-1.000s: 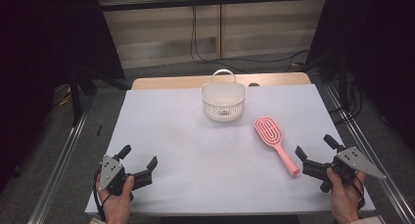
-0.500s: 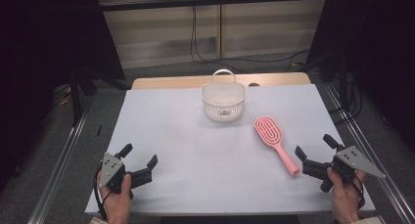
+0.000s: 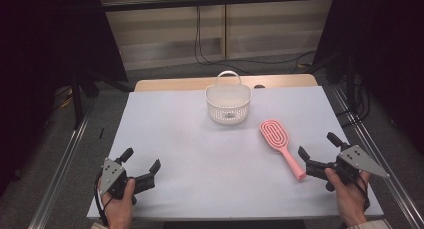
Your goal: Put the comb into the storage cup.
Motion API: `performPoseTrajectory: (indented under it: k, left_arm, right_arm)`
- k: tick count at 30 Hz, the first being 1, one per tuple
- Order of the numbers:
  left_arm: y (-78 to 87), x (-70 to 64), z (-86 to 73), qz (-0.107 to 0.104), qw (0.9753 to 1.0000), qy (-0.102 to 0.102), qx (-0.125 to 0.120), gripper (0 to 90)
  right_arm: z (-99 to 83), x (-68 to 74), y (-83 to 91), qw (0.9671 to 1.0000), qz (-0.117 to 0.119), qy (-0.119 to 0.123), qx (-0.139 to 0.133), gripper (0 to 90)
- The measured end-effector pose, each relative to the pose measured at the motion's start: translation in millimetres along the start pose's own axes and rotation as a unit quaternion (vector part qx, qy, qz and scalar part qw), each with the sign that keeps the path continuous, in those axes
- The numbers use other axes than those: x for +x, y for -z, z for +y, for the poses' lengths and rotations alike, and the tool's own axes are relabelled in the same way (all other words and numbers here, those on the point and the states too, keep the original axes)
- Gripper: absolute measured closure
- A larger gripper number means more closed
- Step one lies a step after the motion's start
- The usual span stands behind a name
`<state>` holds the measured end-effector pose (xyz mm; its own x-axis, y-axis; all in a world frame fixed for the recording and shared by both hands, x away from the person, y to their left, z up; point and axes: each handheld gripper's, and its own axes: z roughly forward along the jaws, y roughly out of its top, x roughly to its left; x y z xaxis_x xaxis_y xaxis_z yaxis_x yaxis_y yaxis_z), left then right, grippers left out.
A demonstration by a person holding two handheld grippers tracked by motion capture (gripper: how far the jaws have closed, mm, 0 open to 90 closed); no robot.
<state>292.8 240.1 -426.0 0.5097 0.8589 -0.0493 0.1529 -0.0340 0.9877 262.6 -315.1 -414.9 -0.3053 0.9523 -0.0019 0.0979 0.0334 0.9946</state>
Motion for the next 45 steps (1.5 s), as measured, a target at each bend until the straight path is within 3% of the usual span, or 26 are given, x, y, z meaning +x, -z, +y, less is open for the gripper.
performPoseTrajectory:
  k: [3, 6, 10, 13, 21, 24, 37, 45]
  left_arm:
    - [-0.1, 0.1, 0.0, 0.002, 1.0000, 0.002, 0.003, 0.8]
    - [-0.2, 0.0, 0.1, 0.003, 1.0000, 0.005, 0.001, 0.8]
    - [1.6, -0.3, 0.1, 0.008, 0.9999, 0.011, -0.002, 0.8]
    - [1.5, -0.1, 0.2, 0.003, 0.9999, 0.012, -0.002, 0.3]
    - [1.1, -1.1, 0.7, -0.001, 1.0000, 0.006, -0.001, 0.3]
    - [0.3, -1.2, 0.7, -0.001, 1.0000, 0.004, -0.001, 0.3]
    - [-1.6, -1.5, 0.5, -0.005, 1.0000, 0.004, 0.000, 0.3]
    - [-2.4, -1.8, 0.1, -0.006, 0.9999, 0.007, 0.004, 0.3]
  right_arm:
    - [1.8, -0.3, -1.9, 1.0000, -0.004, 0.004, 0.000, 0.0]
    - [5.7, -1.0, -5.3, 0.9998, 0.012, 0.017, -0.004, 0.0]
    - [8.3, -2.5, -9.7, 0.9997, 0.018, 0.013, -0.002, 0.0]
    - [13.4, -3.3, -15.8, 0.9992, 0.036, 0.015, -0.004, 0.0]
    - [23.0, -6.9, -21.6, 0.9992, 0.034, 0.018, -0.011, 0.1]
    - [25.1, -5.9, -28.4, 0.9996, 0.028, 0.004, -0.007, 1.8]
    - [28.8, -0.1, -53.8, 0.9994, 0.017, 0.031, 0.006, 2.1]
    - [32.9, -0.5, -65.5, 0.9994, 0.015, 0.030, 0.007, 3.7]
